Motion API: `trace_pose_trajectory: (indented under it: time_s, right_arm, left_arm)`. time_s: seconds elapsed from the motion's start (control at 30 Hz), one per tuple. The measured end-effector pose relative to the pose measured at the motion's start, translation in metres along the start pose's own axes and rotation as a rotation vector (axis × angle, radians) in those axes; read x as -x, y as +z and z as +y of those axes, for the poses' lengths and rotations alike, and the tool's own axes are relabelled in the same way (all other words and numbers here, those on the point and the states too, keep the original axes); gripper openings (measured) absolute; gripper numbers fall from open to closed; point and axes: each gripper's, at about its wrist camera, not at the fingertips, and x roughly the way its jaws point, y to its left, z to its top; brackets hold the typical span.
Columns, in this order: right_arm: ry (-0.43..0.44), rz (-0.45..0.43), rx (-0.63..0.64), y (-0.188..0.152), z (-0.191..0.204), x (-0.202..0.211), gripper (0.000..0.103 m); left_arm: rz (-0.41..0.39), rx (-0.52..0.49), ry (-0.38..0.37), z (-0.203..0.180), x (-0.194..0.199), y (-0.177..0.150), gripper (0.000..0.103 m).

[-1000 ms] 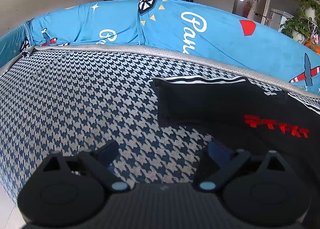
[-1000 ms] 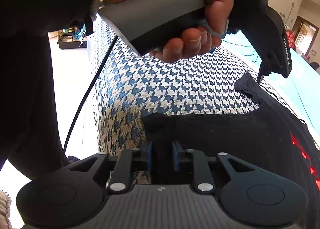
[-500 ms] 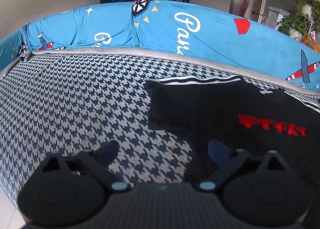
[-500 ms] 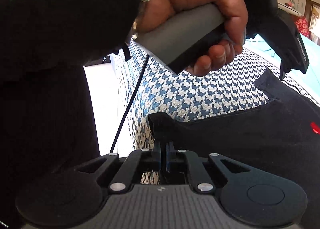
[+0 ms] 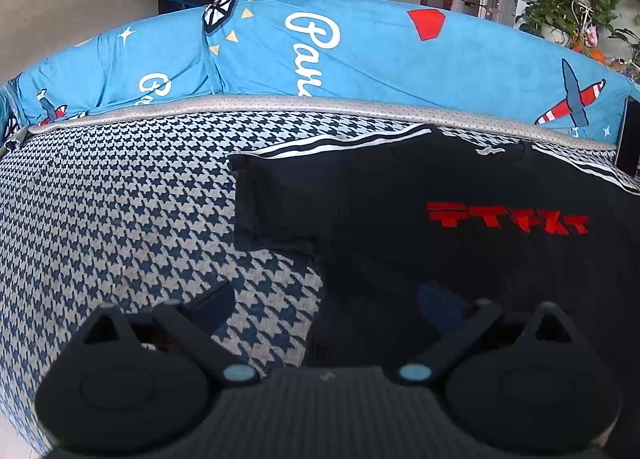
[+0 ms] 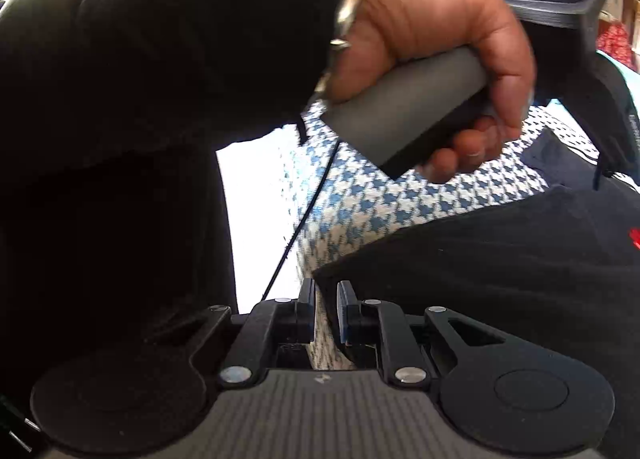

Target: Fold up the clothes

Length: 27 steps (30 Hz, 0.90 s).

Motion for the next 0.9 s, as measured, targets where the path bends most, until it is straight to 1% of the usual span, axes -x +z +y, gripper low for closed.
trace_pose_trajectory:
  time_s: [0.17, 0.27, 0.43, 0.53, 0.7, 0.8, 0.9]
  right_arm:
    - [-0.154, -0.007, -0.097, -0.011, -0.021, 0.019, 0.014]
    - [-0.220, -0.003, -0.157, -0.020, -0.037, 0.026, 0.014]
    - [-0.330, 0.021, -0.263, -0.050, -0.033, 0.050, 0.014]
    - [-0.394, 0.040, -0.342, -0.068, -0.028, 0.062, 0.014]
    - [-0.505, 0.087, -0.483, -0.096, -0.025, 0.078, 0.014]
    - [-0.552, 0.059, -0.547, -0.105, -0.027, 0.096, 0.014]
    - [-0.614, 0.036, -0.619, -0.113, -0.031, 0.116, 0.014]
  left_arm:
    - [0.012, -0.045, -0.028, -0.017, -0.003, -0.010, 0.099]
    - [0.020, -0.056, -0.042, -0.024, -0.005, -0.018, 0.099]
    - [0.048, -0.059, -0.068, -0.034, -0.008, -0.039, 0.099]
    - [0.051, -0.069, -0.060, -0.040, -0.007, -0.051, 0.099]
    - [0.073, -0.018, -0.056, -0.039, -0.009, -0.070, 0.100]
    - [0.050, -0.028, -0.033, -0.041, -0.005, -0.080, 0.103]
    - [0.033, -0.005, -0.029, -0.040, 0.000, -0.087, 0.103]
